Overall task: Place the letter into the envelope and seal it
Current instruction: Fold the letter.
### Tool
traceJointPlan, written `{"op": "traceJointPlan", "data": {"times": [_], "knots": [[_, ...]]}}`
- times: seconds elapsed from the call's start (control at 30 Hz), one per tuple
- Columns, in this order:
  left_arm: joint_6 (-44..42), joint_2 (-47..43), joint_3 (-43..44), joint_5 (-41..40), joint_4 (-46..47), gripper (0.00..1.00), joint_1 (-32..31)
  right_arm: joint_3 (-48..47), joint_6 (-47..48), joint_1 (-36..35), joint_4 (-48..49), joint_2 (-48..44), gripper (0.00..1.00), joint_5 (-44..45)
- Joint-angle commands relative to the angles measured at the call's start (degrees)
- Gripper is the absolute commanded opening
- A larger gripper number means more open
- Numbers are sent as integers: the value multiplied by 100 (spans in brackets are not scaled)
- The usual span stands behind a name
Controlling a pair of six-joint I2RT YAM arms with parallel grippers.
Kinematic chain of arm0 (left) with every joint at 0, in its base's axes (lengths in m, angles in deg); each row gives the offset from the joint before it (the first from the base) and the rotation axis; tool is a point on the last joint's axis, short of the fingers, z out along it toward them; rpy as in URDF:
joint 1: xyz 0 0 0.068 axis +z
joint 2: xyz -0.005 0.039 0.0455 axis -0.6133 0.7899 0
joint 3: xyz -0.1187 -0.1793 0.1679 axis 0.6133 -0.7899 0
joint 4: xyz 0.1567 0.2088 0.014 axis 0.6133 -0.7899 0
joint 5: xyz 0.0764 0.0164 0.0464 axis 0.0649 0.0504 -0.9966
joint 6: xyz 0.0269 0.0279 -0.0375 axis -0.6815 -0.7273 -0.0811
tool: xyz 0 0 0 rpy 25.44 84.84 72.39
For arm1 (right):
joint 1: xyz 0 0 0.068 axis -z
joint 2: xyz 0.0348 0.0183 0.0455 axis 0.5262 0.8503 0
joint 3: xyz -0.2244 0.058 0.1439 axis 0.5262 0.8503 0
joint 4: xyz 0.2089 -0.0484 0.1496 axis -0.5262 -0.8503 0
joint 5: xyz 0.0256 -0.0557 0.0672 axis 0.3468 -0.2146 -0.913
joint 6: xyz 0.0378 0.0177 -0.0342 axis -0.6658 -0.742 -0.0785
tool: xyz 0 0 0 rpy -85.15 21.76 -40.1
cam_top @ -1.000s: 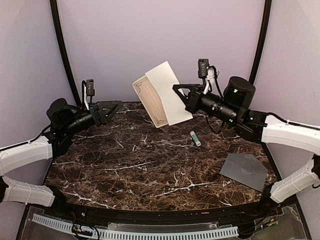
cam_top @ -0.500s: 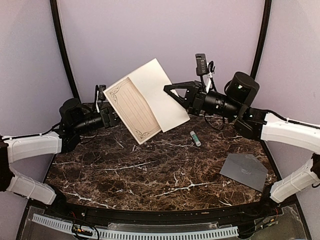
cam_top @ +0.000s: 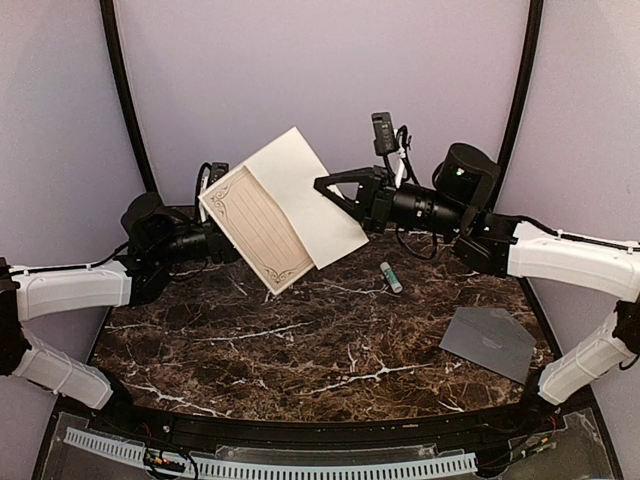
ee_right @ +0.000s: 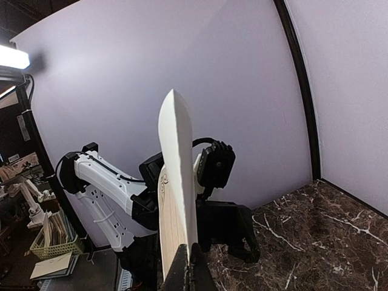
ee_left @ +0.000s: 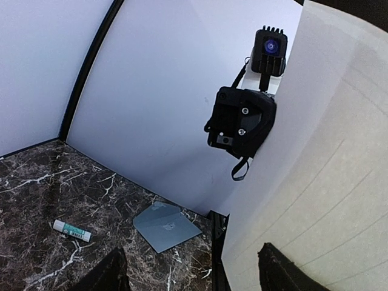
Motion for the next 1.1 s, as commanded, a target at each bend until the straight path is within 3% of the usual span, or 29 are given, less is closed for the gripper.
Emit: {"op": "traceJointPlan", "data": {"times": [0.0,0.77,1.07], "knots": [[131,30,135,174,464,73,-60,-216,9,13,80,127,0,47],[477,167,76,52,1078,75,-225,-32,-74,13,93,199,0,705],[734,394,74,-344,1450,75,-269,-35,-190,13,311,319,0,250]]}}
